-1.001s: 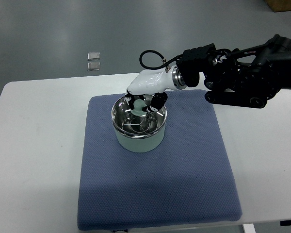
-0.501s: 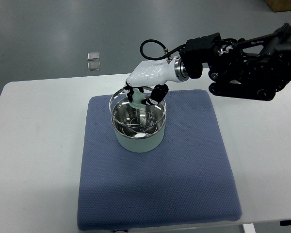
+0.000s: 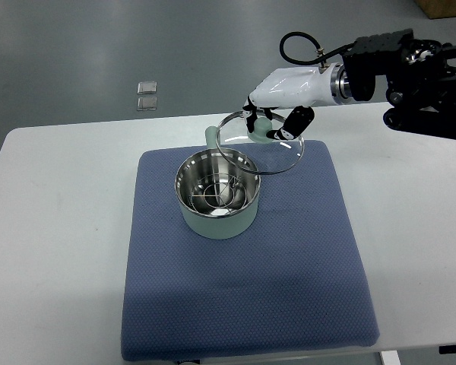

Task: Open lid and place right of pot
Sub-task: 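Carry the lid beside the pot and lower it onto the mat, then open the right hand and release the lid knob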

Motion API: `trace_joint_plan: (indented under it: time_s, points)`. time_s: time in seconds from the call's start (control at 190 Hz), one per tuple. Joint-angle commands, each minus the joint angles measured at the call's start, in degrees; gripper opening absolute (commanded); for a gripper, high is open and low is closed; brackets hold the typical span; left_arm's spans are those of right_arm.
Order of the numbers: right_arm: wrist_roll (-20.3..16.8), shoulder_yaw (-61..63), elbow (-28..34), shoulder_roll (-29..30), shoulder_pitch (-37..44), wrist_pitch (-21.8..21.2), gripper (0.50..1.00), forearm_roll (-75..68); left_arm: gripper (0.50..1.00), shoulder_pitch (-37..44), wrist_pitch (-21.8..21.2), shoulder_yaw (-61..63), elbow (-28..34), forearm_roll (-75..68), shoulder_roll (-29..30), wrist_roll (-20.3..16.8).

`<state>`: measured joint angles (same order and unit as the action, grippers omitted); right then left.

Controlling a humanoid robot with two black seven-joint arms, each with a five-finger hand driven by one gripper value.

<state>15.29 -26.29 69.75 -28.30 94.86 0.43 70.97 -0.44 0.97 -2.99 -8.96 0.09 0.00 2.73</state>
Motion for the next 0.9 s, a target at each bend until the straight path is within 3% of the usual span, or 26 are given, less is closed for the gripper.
trace_joint_plan:
  time_s: [0.0,0.2,0.553,0.896]
  points:
    - [0.0,-0.16,0.22,-3.08,-1.96,0.09,0.5,1.63,1.0,0.01,0.0,0.0,0.0,0.0,0.0,-0.01]
    - [0.0,0.1,0.48,-6.59,-7.23,0.71,0.5,5.06,1.0,0.01,0.0,0.0,0.0,0.0,0.0,-0.01]
    - [-0.17,0.28,0.48,-6.33,-13.74,3.43,0.5,6.11,1.0,0.01,0.0,0.0,0.0,0.0,0.0,-0.01]
    - [-0.17,3.7,0.39,-6.86,-14.35,4.57,0.5,5.68,1.0,0.01,0.0,0.0,0.0,0.0,0.0,-0.01]
